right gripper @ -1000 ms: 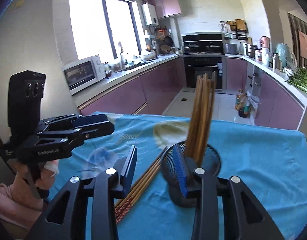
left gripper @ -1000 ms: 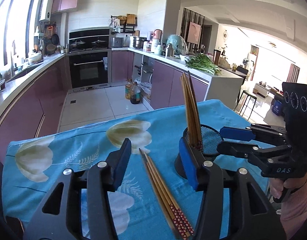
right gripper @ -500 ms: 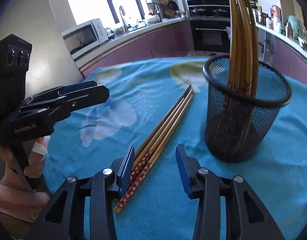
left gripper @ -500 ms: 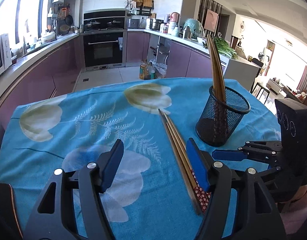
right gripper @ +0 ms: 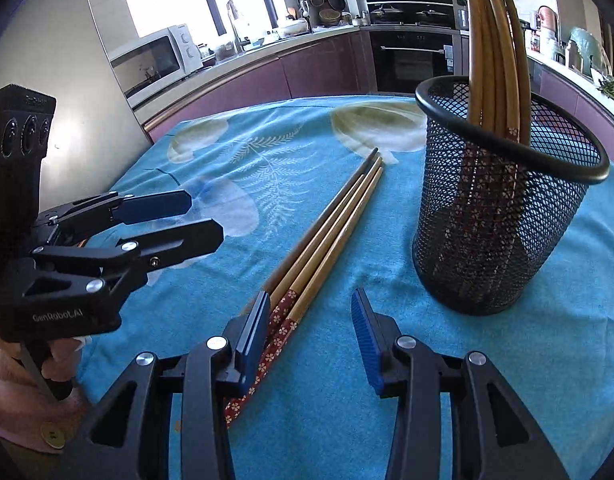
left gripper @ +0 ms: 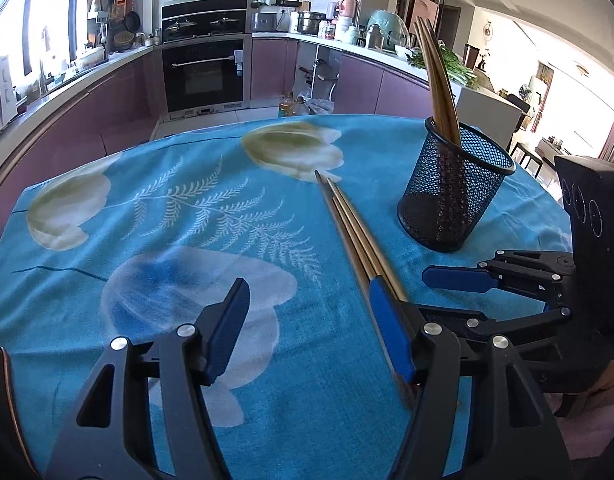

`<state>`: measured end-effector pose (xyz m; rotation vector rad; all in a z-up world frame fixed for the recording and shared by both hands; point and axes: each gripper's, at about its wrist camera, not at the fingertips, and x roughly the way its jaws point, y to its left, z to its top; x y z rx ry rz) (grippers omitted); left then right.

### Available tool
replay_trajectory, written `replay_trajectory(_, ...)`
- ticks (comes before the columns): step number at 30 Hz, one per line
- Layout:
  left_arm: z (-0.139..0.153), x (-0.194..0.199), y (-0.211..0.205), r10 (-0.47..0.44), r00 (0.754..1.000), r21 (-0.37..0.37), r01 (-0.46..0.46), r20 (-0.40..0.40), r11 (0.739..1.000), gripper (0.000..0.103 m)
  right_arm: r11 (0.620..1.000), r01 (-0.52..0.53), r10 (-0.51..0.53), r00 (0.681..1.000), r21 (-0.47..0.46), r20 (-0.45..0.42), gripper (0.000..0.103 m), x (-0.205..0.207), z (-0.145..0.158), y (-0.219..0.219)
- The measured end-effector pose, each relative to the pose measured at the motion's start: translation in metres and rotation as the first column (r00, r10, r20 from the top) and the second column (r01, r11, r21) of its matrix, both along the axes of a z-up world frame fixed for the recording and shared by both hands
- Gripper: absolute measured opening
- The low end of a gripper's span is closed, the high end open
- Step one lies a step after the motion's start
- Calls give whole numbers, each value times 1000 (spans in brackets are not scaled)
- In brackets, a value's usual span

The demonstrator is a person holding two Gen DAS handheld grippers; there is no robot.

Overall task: Organize utensils
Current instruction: 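Withdraw both open tools from the cup toward the chopstick pile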

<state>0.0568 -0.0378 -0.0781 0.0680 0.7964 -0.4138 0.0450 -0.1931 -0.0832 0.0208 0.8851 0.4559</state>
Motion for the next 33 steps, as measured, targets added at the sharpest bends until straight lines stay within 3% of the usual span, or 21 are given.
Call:
replay_trajectory(20,-19,5,-23,-58,998,70,60,-34,996,57,999,32,-33,999,-26,-11,30,-1,-1,-10)
replay_trajectory(33,-30,16,-35,-84,994,88,90,-70,992,53,999,37,-38,999,-16,-14,30,1,-1,-12)
